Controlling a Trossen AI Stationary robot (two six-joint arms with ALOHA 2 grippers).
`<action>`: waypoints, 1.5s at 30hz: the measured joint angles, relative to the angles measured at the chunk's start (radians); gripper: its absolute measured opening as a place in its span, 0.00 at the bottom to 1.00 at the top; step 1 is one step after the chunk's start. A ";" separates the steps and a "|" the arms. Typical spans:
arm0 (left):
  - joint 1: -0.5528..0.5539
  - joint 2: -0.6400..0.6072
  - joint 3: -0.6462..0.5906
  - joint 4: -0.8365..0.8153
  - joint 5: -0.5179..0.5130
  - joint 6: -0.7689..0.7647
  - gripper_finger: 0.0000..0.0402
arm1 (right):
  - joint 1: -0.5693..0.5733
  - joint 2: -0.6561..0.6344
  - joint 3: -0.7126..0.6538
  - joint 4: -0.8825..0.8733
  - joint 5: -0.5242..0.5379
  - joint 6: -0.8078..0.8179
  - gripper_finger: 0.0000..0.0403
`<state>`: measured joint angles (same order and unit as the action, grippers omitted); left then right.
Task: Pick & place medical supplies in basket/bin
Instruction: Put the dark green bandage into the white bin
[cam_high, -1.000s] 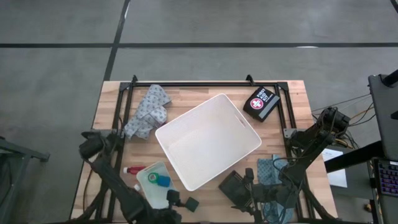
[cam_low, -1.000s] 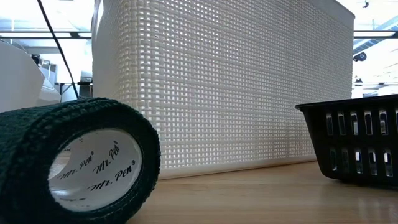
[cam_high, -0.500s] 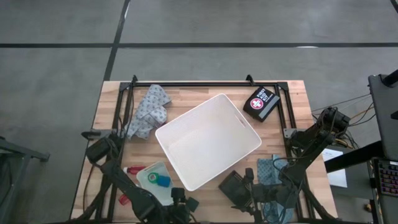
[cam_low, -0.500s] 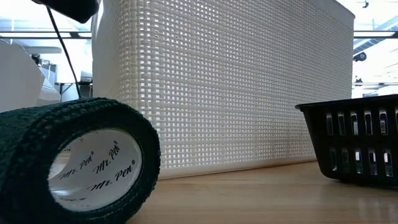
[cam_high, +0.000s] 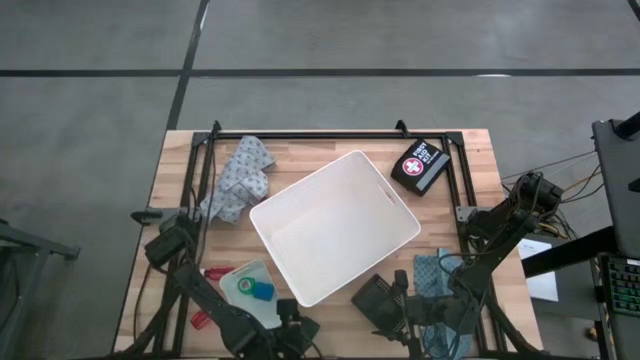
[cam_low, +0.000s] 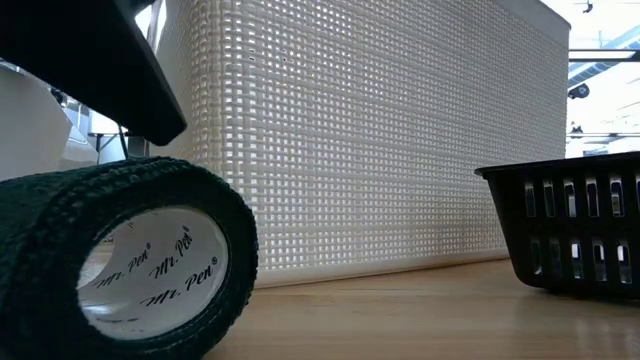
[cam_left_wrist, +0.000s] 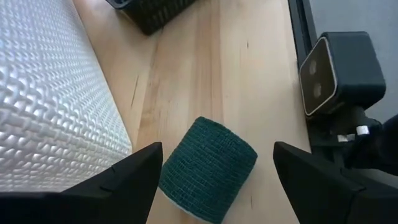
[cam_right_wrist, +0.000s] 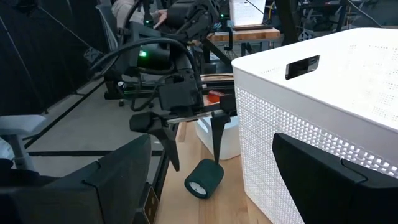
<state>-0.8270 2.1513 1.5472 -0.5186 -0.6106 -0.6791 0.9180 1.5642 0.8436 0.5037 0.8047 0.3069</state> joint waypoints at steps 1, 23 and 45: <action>0.002 0.000 -0.003 -0.001 0.000 -0.003 0.77 | 0.000 0.000 0.000 0.000 0.000 0.000 0.82; 0.025 -0.001 0.001 0.022 0.045 0.055 0.77 | 0.000 0.000 0.000 0.000 0.000 0.000 0.82; 0.020 0.004 -0.030 0.098 0.065 0.115 0.77 | 0.000 0.000 0.000 0.000 0.000 0.000 0.82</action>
<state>-0.8070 2.1555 1.5169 -0.4209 -0.5453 -0.5641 0.9179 1.5642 0.8433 0.5037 0.8047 0.3069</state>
